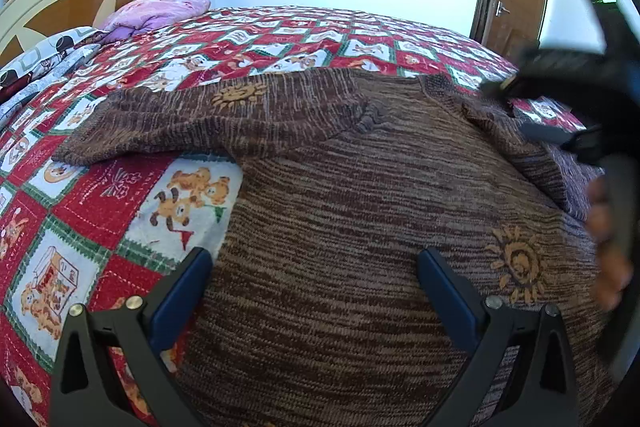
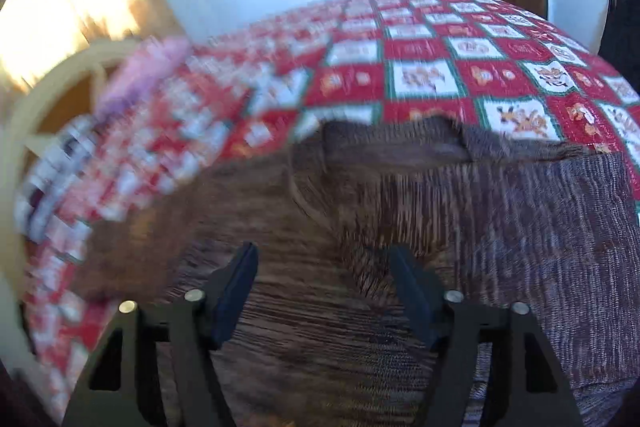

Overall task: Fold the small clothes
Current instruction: 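Fold the held sleeve and side inward over the sweater body with the right gripper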

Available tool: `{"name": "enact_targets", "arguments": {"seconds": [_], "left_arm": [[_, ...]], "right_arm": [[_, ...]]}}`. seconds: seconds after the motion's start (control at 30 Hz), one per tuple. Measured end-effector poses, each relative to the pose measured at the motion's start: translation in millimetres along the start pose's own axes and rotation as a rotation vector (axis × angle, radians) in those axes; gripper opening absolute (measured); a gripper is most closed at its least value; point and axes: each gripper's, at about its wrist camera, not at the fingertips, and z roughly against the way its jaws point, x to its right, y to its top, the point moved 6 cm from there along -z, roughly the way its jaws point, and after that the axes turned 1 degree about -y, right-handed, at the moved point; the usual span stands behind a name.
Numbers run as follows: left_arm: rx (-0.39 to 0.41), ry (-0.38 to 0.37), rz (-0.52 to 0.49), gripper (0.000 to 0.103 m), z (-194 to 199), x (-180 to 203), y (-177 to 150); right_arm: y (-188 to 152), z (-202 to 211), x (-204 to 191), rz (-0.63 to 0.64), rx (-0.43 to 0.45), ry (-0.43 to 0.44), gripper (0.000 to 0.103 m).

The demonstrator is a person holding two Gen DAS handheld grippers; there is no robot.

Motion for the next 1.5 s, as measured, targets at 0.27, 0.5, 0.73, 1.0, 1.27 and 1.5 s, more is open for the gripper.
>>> {"name": "enact_targets", "arguments": {"seconds": [0.27, 0.5, 0.73, 1.0, 1.27, 1.5], "left_arm": [[0.002, 0.001, 0.0, 0.103, 0.2, -0.6, 0.1], [0.002, 0.0, -0.001, 0.103, 0.1, -1.2, -0.3], [0.002, 0.001, -0.001, 0.103, -0.1, -0.9, -0.2], [0.0, 0.003, -0.002, 0.103, -0.3, -0.9, -0.7], [-0.026, -0.019, -0.006, 0.103, 2.3, -3.0, 0.4], [0.08, 0.001, 0.245, 0.103, 42.2, -85.6, 40.8]], "right_arm": [[0.3, 37.4, 53.6, -0.078, 0.07, -0.111, 0.02], [-51.8, 15.2, 25.1, -0.04, -0.088, 0.025, 0.02], [-58.9, 41.2, 6.1, 0.029, -0.083, 0.126, 0.02], [-52.7, 22.7, 66.3, 0.136, 0.02, -0.318, 0.022], [-57.2, 27.5, 59.2, 0.178, 0.032, -0.318, 0.042], [-54.3, 29.7, 63.0, 0.129, 0.046, -0.191, 0.063]]}}
